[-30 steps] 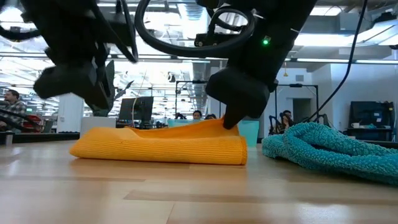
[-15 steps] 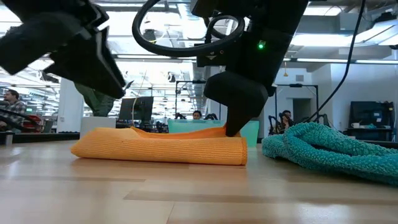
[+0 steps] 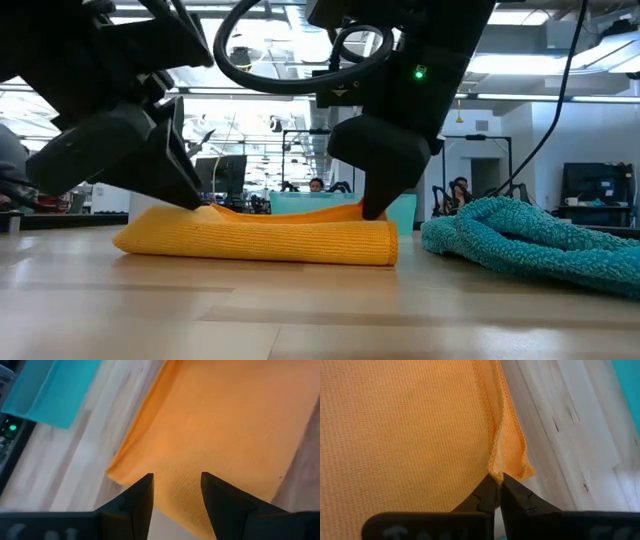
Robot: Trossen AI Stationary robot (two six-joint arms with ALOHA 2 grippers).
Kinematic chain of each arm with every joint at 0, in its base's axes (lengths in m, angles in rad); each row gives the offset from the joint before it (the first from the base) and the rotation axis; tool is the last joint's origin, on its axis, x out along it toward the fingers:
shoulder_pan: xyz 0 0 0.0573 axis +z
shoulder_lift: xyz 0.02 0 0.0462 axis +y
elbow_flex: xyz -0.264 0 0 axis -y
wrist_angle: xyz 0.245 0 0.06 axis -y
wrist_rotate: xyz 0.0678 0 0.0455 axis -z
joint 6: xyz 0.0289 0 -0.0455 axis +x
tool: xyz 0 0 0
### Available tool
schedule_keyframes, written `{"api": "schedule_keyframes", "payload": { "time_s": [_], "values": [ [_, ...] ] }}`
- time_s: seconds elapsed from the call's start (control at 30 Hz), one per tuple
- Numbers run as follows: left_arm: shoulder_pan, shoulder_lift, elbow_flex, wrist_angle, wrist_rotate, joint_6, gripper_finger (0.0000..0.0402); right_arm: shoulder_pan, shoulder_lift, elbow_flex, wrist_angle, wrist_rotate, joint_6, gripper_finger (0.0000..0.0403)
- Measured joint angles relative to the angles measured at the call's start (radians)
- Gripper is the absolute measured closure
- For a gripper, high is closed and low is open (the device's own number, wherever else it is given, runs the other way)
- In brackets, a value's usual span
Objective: Roll microfiber towels into tight, uniform cylinder then place into a basket
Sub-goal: Roll the yellow microfiber cloth
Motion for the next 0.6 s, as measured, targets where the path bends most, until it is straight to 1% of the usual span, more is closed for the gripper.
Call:
{"api": "schedule_keyframes", "payload": {
  "time_s": [0.07,0.27,0.4,0.6],
  "values": [
    [0.005,0.0,-0.005,0.015,0.002,0.005,0.0244,0.0,0.0,0.0,0.001,0.0,0.0,0.0357],
    [0.043,0.0,-0.019,0.046,0.072,0.024,0.0244,0.0,0.0,0.0,0.001,0.0,0.0,0.0331],
    [0.051,0.0,-0.019,0.047,0.075,0.024,0.0244,-0.001,-0.007,0.006,-0.01,0.001,0.0,0.0312],
    [0.052,0.0,-0.019,0.046,0.087,0.022,0.0244,-0.002,-0.028,0.062,-0.146,0.022,0.054,0.0295]
  ]
}}
